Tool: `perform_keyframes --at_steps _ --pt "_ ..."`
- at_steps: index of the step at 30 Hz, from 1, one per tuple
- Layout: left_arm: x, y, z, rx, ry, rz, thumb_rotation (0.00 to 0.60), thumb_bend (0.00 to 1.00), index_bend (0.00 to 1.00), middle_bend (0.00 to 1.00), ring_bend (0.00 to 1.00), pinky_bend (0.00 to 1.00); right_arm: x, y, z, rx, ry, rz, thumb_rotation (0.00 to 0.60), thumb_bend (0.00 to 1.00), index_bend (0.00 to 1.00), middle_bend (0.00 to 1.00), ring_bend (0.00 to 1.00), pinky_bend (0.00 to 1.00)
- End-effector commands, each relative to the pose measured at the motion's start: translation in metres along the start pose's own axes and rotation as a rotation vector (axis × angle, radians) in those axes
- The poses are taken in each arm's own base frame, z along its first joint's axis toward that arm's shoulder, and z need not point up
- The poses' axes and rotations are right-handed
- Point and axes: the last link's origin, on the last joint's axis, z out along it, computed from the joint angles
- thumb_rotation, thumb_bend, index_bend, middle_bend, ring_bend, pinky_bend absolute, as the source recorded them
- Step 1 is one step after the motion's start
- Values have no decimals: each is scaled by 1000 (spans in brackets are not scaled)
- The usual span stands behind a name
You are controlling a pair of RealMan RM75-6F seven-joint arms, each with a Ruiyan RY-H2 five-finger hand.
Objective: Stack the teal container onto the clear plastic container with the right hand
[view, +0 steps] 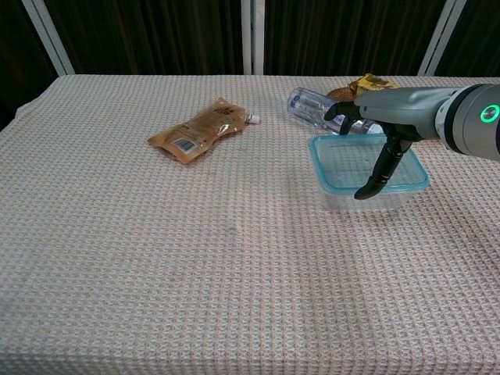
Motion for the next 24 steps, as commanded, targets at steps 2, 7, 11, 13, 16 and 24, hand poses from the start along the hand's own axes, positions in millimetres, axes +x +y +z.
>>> perform_keyframes --at_steps 2,7,11,13,16,24 --pt "-1 -1 0 -1 0 -1 600 0 88 0 0 15 0 3 0 -10 7 6 600 43 27 345 0 0" --pt "-2 -1 0 -3 1 -5 600 0 88 0 0 15 -1 6 -2 -14 11 9 600 43 26 344 0 0" --pt "-4 -2 0 -2 -3 -6 600 0 88 0 0 15 -2 8 -2 -18 12 13 600 43 26 344 0 0" --pt "-4 -2 0 -2 -4 -8 600 0 88 0 0 15 -3 9 -2 -20 12 16 600 43 25 344 0 0" --pt "-5 -2 0 -1 -5 -8 600 0 88 0 0 15 -4 12 -1 -26 10 18 600 43 24 344 0 0" --pt "-6 -2 1 -3 -5 -8 600 0 88 0 0 14 -4 11 1 -18 16 26 600 43 16 344 0 0"
